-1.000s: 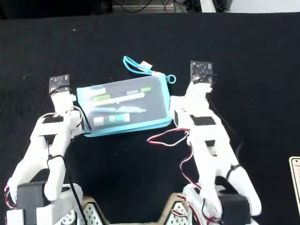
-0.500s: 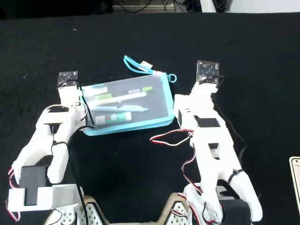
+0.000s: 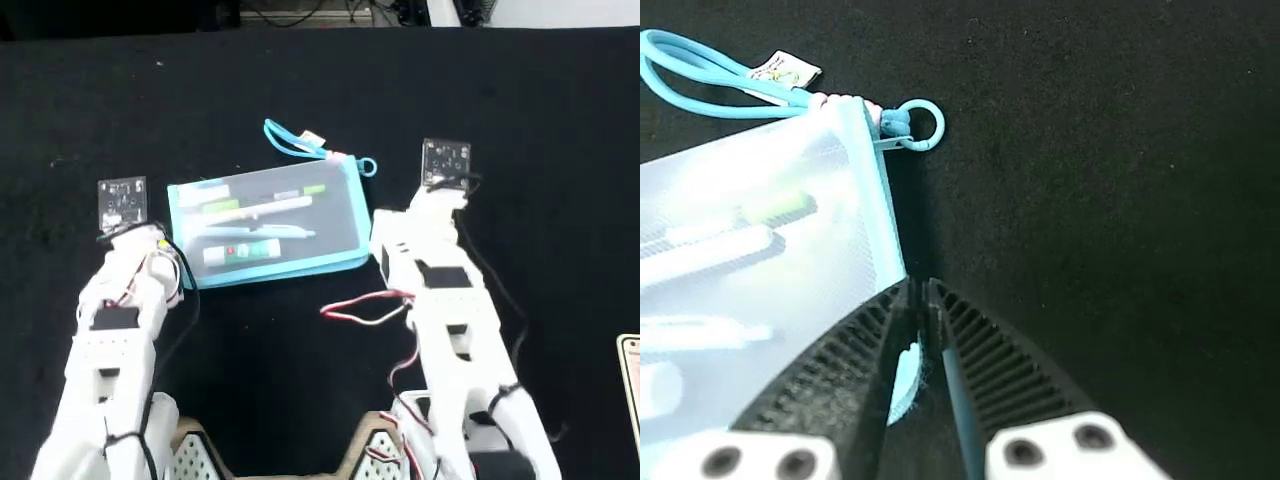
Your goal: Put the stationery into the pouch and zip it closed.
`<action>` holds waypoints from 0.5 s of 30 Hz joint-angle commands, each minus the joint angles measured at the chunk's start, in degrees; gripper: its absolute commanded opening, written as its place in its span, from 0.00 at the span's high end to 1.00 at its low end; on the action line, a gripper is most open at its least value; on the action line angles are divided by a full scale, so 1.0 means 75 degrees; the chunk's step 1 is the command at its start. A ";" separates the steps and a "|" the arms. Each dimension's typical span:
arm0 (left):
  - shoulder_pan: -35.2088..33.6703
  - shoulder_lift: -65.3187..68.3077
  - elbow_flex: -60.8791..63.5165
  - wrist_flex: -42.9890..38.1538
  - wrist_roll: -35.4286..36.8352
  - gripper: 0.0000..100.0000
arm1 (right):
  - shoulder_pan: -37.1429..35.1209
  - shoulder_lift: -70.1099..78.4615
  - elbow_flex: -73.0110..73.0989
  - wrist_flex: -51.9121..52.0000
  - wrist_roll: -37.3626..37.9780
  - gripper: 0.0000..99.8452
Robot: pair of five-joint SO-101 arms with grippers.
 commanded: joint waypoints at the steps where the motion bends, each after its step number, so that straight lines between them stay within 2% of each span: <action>1: -0.0053 -0.0973 0.0311 -0.0164 0.0035 0.94 | 0.0094 -0.1049 0.0287 0.0047 -0.0070 0.99; 8: -0.0053 -0.2274 0.0979 -0.0152 0.0035 0.94 | -0.0621 -0.3065 0.1471 0.0000 -0.0012 0.98; 12: -0.0053 -0.2907 0.1307 -0.0152 0.0035 0.94 | -0.0961 -0.3909 0.1999 0.0000 0.0762 0.98; 15: -0.0053 -0.3411 0.1565 -0.0152 0.0035 0.94 | -0.0985 -0.4401 0.2256 0.0000 0.0844 0.98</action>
